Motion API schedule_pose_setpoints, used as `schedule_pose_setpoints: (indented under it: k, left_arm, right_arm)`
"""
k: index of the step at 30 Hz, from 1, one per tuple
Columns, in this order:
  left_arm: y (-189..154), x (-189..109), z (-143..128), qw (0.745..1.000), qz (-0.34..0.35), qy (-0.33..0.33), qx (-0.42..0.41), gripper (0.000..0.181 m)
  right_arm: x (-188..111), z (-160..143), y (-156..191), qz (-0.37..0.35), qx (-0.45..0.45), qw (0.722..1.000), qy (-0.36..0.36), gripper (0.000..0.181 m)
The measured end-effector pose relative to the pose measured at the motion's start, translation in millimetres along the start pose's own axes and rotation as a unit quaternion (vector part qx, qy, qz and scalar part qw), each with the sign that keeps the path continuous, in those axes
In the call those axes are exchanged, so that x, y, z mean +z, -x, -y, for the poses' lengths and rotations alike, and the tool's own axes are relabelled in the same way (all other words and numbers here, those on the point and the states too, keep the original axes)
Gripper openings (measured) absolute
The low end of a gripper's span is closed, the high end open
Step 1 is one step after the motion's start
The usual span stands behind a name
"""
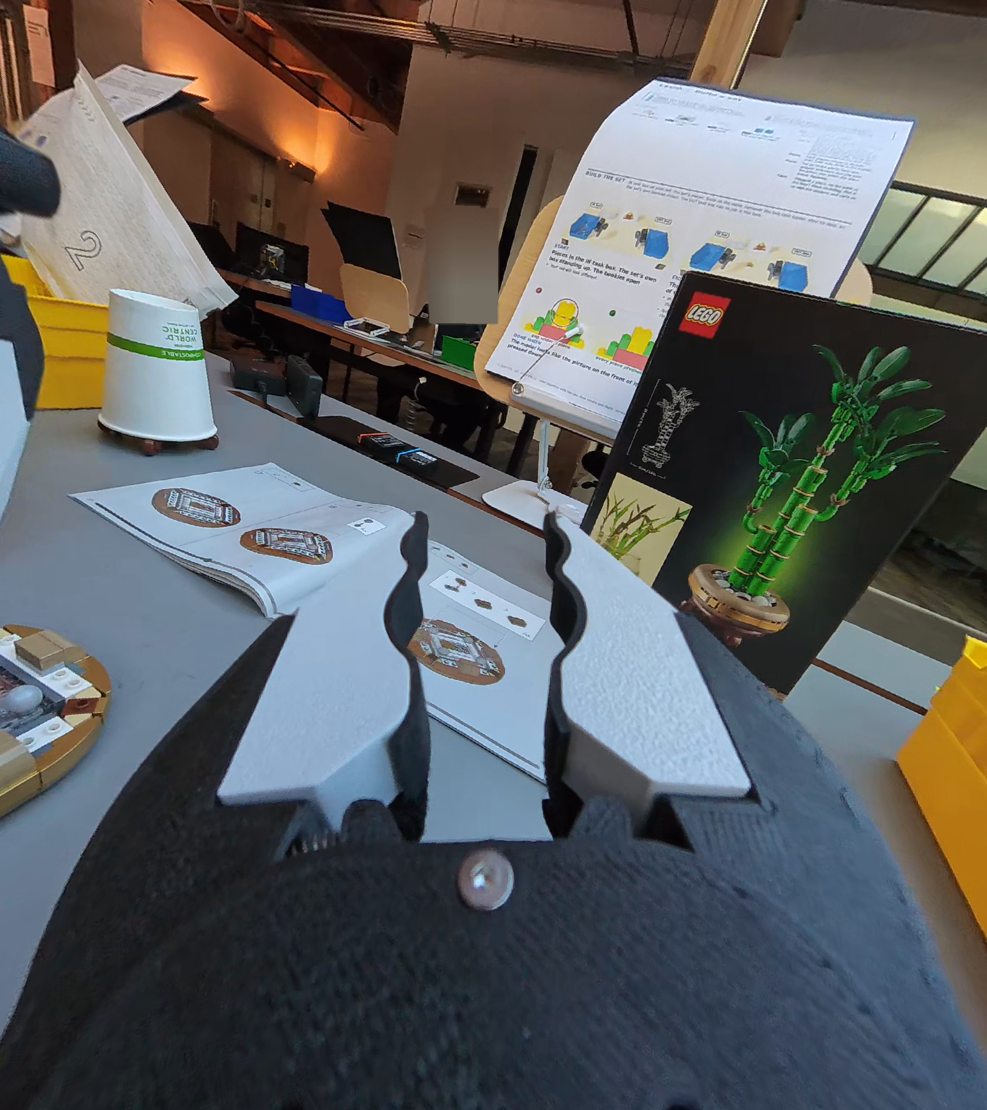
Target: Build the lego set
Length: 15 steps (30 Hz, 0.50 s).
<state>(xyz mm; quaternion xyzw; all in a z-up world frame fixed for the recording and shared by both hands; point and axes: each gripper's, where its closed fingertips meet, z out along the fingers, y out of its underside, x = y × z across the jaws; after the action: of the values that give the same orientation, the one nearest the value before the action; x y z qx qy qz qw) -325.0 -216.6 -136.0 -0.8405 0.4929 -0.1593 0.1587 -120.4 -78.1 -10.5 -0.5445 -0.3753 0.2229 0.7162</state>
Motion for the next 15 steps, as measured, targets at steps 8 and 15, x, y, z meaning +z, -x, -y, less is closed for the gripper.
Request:
schedule_pose_setpoints:
  k: [8,15]
  left_arm:
    - [7,14,-5,0.999,0.02,0.043,-0.015,0.006]
    - [-19,5,16,0.996,-0.076,0.015,-0.033,0.006]
  right_arm:
    - [-3,4,-6,0.008,0.045,0.999,-0.017,0.038]
    - [4,26,120,0.304,0.005,0.953,-0.004,0.021]
